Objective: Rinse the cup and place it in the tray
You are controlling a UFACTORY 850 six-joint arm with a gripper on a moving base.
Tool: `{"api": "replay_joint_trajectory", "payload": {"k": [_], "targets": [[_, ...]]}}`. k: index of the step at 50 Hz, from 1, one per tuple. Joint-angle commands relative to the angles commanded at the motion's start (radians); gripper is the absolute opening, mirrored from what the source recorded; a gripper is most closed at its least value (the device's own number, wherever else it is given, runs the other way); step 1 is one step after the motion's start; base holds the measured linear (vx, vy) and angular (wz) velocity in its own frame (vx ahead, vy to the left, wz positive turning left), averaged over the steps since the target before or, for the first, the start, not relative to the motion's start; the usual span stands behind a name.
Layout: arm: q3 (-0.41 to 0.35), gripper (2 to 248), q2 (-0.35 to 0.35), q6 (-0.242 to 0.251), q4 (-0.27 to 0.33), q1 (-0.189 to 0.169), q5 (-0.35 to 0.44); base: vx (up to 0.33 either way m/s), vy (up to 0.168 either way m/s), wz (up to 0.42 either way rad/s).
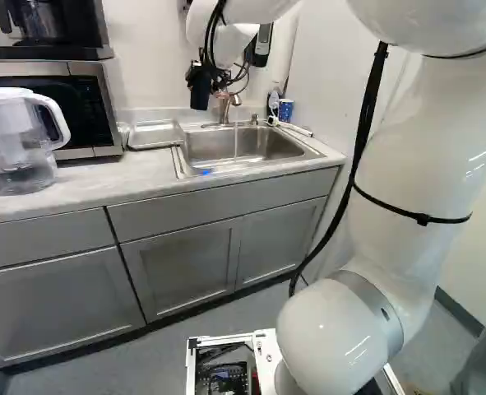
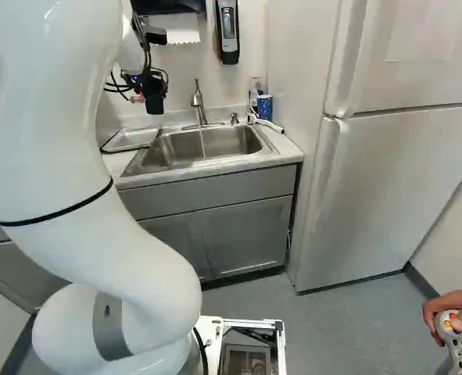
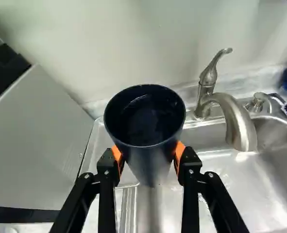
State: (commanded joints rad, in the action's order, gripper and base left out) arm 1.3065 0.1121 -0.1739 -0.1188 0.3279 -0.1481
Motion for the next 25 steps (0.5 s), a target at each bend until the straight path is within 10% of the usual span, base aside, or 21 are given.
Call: {"api": "replay_joint_trajectory", "payload": {"k": [25], "targets": [[0.000,121,0.000,-0.263,0.000,0.000,0.000,0.000,0.000,0.000]]}}
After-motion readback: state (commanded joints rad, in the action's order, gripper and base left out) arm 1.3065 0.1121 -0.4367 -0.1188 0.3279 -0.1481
